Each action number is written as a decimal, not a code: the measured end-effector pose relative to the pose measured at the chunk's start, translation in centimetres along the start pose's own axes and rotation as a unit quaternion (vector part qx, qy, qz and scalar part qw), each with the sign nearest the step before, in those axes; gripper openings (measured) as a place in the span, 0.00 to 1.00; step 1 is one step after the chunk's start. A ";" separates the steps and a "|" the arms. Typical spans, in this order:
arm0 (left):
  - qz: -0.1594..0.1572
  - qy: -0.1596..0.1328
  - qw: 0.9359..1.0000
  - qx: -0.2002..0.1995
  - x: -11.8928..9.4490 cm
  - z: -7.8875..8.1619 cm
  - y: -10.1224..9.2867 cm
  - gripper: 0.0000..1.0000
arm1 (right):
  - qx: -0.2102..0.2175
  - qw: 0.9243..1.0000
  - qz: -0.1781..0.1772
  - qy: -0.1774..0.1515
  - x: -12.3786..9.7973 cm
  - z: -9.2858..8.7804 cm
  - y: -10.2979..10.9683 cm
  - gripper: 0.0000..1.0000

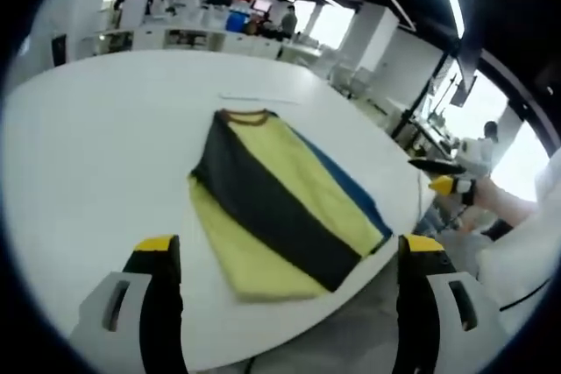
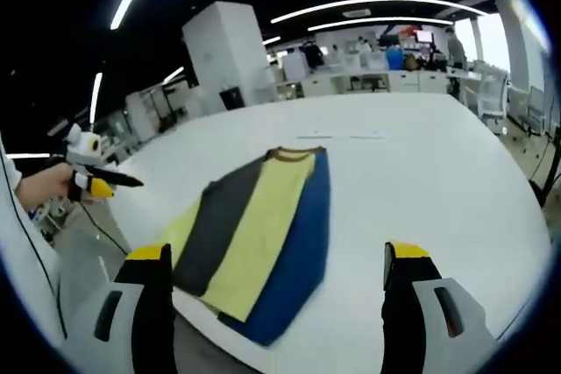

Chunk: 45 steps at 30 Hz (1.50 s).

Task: Fold the garment on the visible template until the final outline fits inside the template.

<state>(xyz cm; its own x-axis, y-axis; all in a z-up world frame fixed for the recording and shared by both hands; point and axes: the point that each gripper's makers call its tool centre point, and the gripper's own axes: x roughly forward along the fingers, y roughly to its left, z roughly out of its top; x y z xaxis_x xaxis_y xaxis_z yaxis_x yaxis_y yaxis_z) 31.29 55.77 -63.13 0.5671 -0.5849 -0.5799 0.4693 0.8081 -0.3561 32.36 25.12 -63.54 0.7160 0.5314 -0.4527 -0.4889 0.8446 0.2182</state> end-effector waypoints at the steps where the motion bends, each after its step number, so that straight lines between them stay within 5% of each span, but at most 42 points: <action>1: 0.000 -0.001 1.000 -0.002 -0.2 -0.1 -0.1 1.00 | 0.000 1.000 0.000 0.001 -0.2 -0.1 0.1 1.00; 35: -0.013 -0.010 1.000 -0.001 -0.6 -0.2 -1.9 1.00 | 0.003 1.000 -0.009 0.008 -2.3 -2.5 0.6 0.96; 45: -0.009 -0.009 1.000 -0.007 -1.1 -1.1 -2.1 1.00 | -0.038 0.997 0.025 0.054 -1.1 -4.6 3.0 0.81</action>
<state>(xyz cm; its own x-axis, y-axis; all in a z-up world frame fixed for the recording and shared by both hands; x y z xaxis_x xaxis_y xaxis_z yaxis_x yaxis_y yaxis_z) 28.86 54.78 -62.54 0.5709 -0.6004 -0.5600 0.4705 0.7982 -0.3761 27.83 26.82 -66.37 0.6336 0.5591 -0.5347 -0.5619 0.8077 0.1787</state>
